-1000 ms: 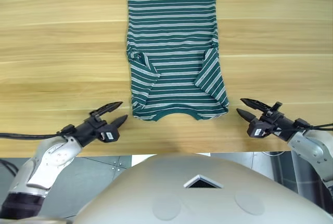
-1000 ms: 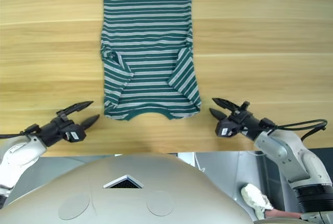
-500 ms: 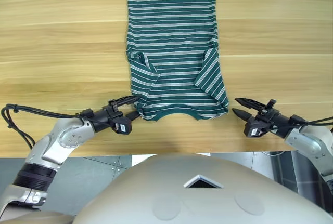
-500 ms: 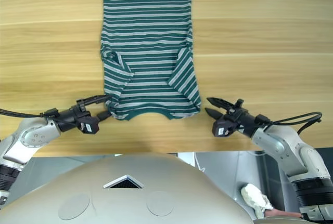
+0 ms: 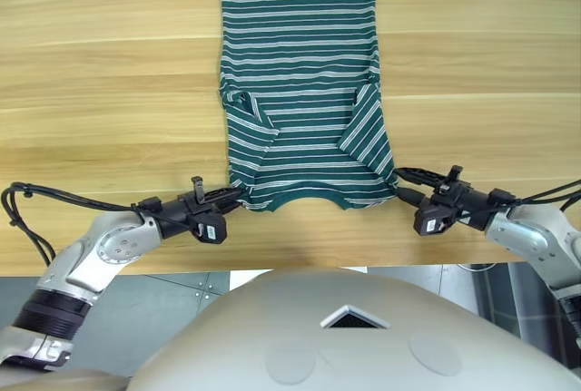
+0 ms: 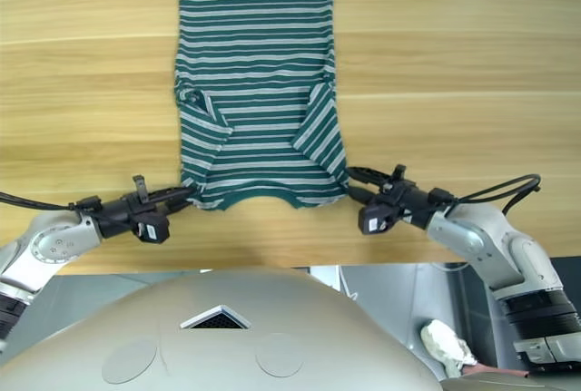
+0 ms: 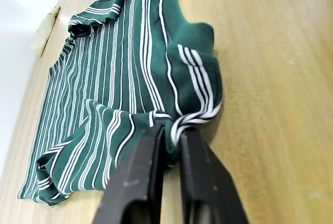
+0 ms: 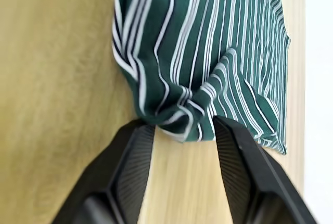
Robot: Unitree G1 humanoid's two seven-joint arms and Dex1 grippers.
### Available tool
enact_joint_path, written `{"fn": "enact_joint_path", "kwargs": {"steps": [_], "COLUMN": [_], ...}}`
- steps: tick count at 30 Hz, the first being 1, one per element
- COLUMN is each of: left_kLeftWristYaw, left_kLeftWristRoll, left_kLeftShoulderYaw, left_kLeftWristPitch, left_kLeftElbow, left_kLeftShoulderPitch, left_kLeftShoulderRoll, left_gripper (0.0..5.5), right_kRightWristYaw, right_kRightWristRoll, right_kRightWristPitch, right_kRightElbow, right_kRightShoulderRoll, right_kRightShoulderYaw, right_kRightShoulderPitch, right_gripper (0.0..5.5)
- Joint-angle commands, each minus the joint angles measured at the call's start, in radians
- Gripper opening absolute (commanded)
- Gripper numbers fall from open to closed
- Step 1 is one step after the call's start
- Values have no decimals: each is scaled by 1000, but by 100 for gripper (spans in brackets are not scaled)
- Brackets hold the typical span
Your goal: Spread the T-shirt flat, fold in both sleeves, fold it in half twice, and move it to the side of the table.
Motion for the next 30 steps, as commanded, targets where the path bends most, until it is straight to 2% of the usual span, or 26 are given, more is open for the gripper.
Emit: {"fn": "enact_joint_path", "kwargs": {"steps": [1,4,15,22,25,30], "left_kLeftWristYaw": [-27,-25,-4,-19,-20,4], "left_kLeftWristRoll": [46,34,-31,-72,-95,-126], "left_kLeftShoulderYaw": [-17,-12,26,2,-23,4], "left_kLeftWristPitch": [28,23,14,-12,-34,-51], "left_kLeftElbow": [45,42,30,7,-39,-89], "left_kLeftShoulderPitch": [34,31,82,103,165,256], "left_kLeftShoulderRoll": [12,9,-7,-42,-51,-53], "left_gripper": [1,1,0,0,0,0], "right_kRightWristYaw": [36,28,-18,-15,-32,-36], "right_kRightWristRoll": [-8,-3,8,41,63,147], "right_kRightWristPitch": [-2,8,28,0,-14,-23], "right_kRightElbow": [10,20,50,-31,-79,-136], "right_kRightShoulderRoll": [2,13,49,43,41,44], "right_kRightShoulderYaw": [34,35,-1,-18,-56,-146], "right_kRightShoulderPitch": [-15,-28,-43,54,150,293], "right_gripper": [209,209,3,1,1,1]}}
